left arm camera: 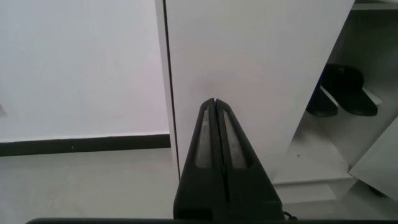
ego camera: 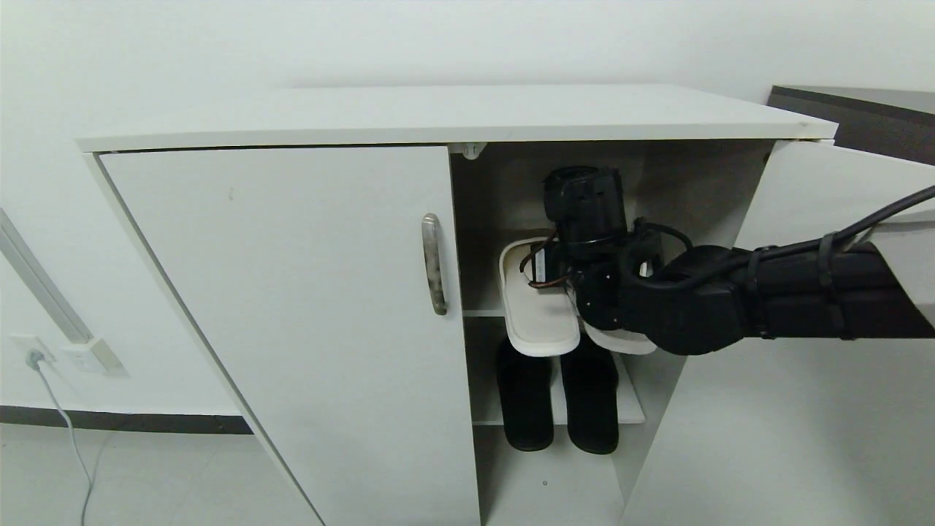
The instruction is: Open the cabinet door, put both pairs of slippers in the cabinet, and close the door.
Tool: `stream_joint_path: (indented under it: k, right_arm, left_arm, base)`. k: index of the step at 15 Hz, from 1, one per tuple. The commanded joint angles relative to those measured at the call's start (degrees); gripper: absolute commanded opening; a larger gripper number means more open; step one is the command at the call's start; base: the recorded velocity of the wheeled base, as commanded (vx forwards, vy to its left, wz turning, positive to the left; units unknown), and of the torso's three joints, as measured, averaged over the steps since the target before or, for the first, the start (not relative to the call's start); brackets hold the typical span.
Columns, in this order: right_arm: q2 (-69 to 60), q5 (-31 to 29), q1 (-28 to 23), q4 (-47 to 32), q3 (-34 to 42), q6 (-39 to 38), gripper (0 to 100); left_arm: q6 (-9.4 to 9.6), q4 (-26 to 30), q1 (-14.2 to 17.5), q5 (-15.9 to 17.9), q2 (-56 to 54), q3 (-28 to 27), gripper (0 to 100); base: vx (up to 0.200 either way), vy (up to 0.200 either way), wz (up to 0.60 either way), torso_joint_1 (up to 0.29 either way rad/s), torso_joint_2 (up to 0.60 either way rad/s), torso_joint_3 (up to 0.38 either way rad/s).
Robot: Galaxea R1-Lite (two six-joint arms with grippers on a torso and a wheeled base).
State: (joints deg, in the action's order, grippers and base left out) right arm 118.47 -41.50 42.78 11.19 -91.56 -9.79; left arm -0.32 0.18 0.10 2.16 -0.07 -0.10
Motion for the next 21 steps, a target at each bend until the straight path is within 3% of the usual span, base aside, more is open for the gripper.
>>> stream_joint_path:
  k: [1,5,13,14,21]
  right_arm:
    - [3.8,0.7,-0.6,-3.3,-7.0,-1.3,0]
    - [7.0,0.7,-1.6,-4.3,-12.0,-1.2,0]
    - [8.7,0.7,-2.5,-4.3,-12.1,-0.9,0]
    - [8.9,0.6,-2.5,-4.3,-12.1,-0.9,100]
    - [4.1,0.3,-1.6,-3.7,-4.9,-1.4,100]
  left_arm:
    - [-0.03,0.0,0.0,0.0,0.1,0.0,0]
    - [-0.03,0.0,0.0,0.0,0.1,0.0,0]
    - [-0.03,0.0,0.0,0.0,0.1,0.0,0]
    - [-0.03,0.0,0.0,0.0,0.1,0.0,0]
    - [-0.03,0.0,0.0,0.0,0.1,-0.1,0]
  base:
    - [0.000,0.000,0.00,0.000,0.00,0.000]
    - [0.000,0.000,0.00,0.000,0.00,0.000]
    - [0.000,0.000,0.00,0.000,0.00,0.000]
    - [0.000,0.000,0.00,0.000,0.00,0.000]
    - [0.000,0.000,0.00,0.000,0.00,0.000]
